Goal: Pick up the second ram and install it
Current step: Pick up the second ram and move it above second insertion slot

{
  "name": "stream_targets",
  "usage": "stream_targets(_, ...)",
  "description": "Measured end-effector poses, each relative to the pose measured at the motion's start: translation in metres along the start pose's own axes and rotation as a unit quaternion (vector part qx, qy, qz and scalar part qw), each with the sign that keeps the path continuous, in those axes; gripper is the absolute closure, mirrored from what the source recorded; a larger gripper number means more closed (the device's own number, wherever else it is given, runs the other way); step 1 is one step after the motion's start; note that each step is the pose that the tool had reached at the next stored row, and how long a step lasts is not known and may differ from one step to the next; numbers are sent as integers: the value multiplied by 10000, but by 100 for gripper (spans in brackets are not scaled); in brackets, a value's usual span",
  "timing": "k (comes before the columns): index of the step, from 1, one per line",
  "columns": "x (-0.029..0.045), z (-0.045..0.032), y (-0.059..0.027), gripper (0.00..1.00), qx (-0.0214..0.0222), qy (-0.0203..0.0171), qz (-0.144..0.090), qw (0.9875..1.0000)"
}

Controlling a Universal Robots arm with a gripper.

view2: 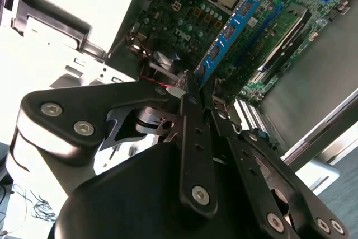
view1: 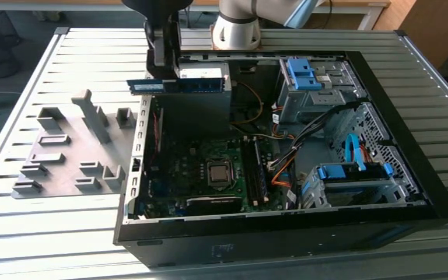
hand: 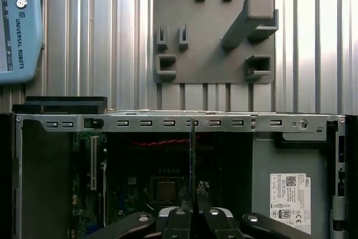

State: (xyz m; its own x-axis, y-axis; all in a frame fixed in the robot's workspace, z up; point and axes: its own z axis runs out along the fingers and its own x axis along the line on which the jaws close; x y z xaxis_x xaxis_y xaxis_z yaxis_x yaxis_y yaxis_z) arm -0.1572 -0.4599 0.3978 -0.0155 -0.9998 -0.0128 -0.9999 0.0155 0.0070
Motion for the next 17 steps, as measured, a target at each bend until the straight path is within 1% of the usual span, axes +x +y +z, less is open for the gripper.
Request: stream_targets(17, -4, -2, -279, 86, 0, 0, 0, 10000)
